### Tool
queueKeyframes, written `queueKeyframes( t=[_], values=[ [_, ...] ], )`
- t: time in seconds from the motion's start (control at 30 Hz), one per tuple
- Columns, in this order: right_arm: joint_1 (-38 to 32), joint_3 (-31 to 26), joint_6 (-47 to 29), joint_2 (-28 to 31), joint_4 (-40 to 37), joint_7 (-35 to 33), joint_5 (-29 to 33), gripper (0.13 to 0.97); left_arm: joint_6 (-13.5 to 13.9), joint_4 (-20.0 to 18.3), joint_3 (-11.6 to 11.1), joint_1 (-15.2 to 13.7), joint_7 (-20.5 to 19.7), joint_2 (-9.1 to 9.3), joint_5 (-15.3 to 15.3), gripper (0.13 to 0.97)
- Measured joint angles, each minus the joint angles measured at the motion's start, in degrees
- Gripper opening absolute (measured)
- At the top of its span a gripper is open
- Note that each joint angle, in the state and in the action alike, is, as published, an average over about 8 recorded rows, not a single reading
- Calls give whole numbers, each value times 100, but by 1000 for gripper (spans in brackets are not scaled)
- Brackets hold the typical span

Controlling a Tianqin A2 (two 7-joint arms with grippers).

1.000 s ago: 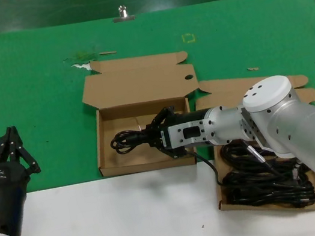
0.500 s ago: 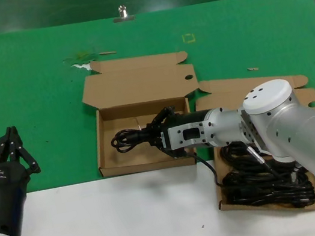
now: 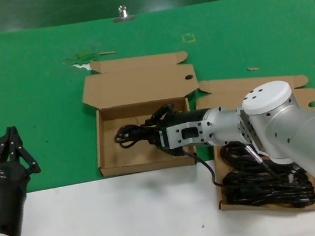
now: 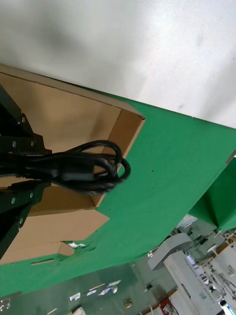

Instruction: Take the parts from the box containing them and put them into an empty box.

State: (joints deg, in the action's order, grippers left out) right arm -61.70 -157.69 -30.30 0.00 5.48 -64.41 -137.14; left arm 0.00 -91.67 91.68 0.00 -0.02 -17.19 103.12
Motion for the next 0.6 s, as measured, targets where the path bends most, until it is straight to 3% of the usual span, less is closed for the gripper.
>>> queueKeyframes(
  t=[0.27,0.6],
  values=[
    [1,-2,17,0,-13,-63,-46,265,0,0,0,0,0,0,0,151],
    [3,49,-11,0,-79,-91,-122,404,0,0,0,0,0,0,0,151]
  ],
)
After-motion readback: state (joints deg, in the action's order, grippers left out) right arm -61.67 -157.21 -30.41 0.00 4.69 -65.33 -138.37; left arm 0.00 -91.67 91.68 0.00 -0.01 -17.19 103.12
